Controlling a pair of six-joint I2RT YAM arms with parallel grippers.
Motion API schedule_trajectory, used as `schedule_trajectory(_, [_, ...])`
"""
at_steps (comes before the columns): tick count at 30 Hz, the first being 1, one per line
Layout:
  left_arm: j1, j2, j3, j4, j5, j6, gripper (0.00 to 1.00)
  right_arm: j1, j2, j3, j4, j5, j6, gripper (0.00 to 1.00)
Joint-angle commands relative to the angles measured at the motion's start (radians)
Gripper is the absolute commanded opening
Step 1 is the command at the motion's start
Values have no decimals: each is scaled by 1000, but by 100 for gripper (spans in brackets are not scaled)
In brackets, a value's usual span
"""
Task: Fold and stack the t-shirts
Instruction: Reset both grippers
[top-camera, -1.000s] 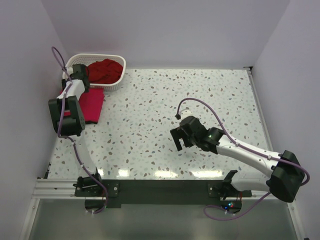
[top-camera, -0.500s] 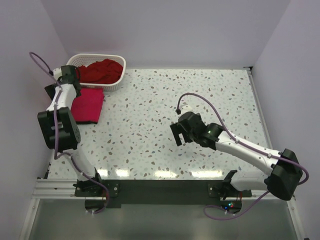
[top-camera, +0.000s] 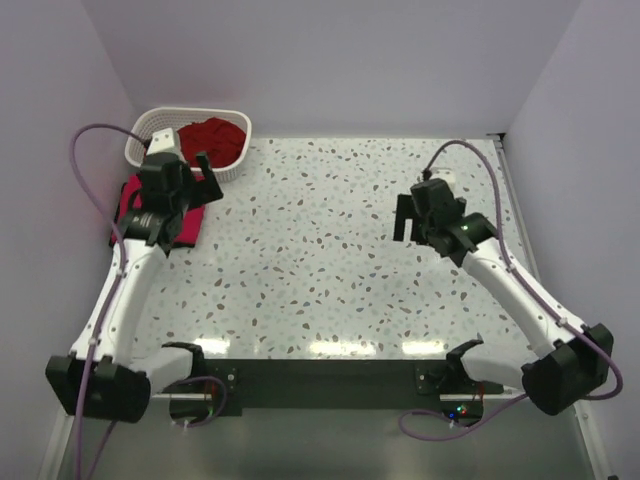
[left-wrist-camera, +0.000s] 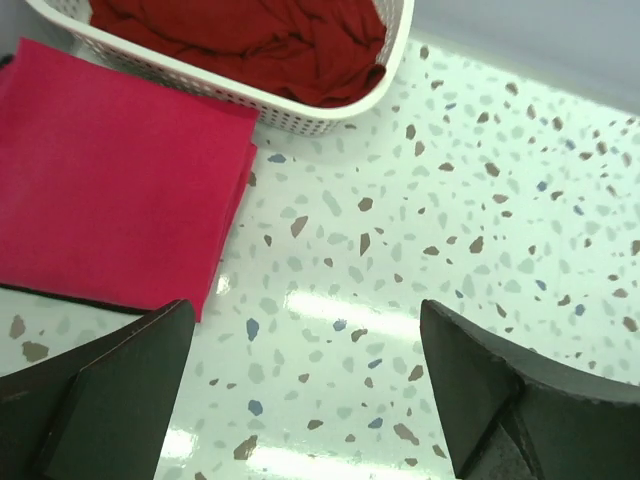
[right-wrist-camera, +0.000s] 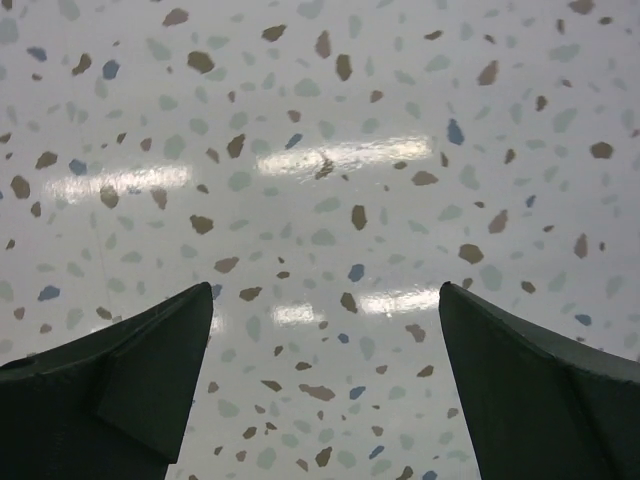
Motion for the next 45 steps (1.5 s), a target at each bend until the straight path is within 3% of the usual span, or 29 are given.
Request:
schedule_trajectory(1, [10,-234,-38,-12,31,14,100,-61,-148,85,-109,78,32,99])
schedule_trajectory(5, [9,-432,-22,-108,-37,14,100,-73,-315,134,-184,224,5,99])
schedule_trajectory(9, [10,-581,52,-215,-148,-9,100,-73,-533,149,-184,263,-58,99])
schedule_trajectory(17, [10,-675,123,-332,-363,-90,100,-75,-818,30,-46,261,-227,99])
schedule_trajectory(22, [9,-689,90,-322,-428,-92,100,-73,-875,-33,-26,254,-221,99])
schedule_trajectory(28, [9,-693,44,-271,-380,-13,100,-73,-897,-75,11,244,-225,99])
schedule_trajectory(45, [9,-672,-127,-170,-291,7,100,-73,-897,-159,49,238,-236,99])
